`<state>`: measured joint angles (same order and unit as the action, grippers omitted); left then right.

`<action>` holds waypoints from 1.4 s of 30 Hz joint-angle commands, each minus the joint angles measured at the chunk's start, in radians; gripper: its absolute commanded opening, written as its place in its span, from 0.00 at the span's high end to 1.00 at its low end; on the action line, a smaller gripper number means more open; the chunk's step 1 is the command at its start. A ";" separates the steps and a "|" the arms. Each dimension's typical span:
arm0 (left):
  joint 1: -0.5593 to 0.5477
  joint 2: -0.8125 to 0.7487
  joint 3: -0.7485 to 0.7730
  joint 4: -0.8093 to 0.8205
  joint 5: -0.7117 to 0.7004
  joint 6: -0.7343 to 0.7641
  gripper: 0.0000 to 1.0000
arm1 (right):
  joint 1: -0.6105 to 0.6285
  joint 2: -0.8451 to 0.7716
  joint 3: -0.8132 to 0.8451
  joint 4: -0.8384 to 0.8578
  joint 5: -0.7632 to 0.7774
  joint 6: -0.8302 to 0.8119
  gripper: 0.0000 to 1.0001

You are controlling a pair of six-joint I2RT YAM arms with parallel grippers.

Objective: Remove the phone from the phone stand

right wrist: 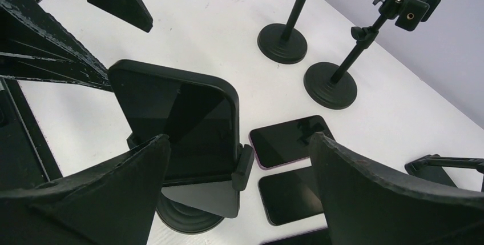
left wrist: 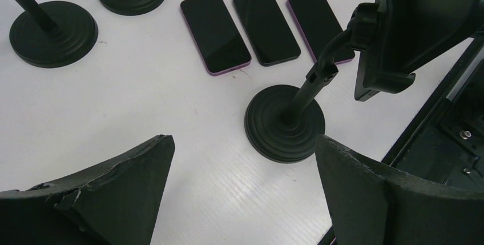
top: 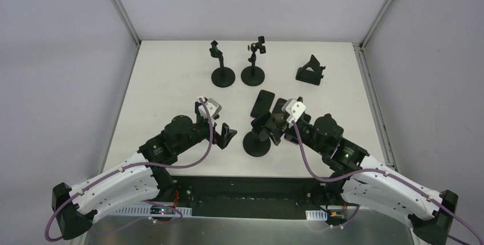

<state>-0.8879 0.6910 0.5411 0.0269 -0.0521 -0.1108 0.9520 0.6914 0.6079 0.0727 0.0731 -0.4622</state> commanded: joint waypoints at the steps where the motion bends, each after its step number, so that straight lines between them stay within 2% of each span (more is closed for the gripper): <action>1: 0.010 -0.013 -0.004 0.042 0.031 0.021 0.01 | 0.024 -0.004 0.036 0.065 0.015 0.006 0.04; 9: 0.010 -0.001 -0.001 0.042 0.040 0.029 0.01 | 0.077 -0.004 0.040 0.051 0.029 0.037 0.03; 22: 0.011 0.001 -0.009 0.042 0.040 0.024 0.01 | 0.193 0.091 0.064 0.127 0.253 0.000 0.01; 32: 0.010 0.003 -0.013 0.042 0.040 0.019 0.01 | 0.276 0.180 0.072 0.243 0.499 -0.013 0.01; 37: 0.010 0.002 -0.015 0.042 0.041 0.014 0.01 | 0.303 0.209 0.083 0.261 0.542 -0.016 0.01; 40: 0.011 0.002 -0.013 0.042 0.042 0.012 0.01 | 0.307 0.215 0.086 0.262 0.557 -0.004 0.04; 42: 0.011 0.004 -0.011 0.042 0.040 0.011 0.01 | 0.307 0.211 0.088 0.251 0.560 0.012 0.09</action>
<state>-0.8879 0.7010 0.5335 0.0280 -0.0257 -0.0952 1.2556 0.9073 0.6415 0.2611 0.5655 -0.4644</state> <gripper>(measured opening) 0.991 0.957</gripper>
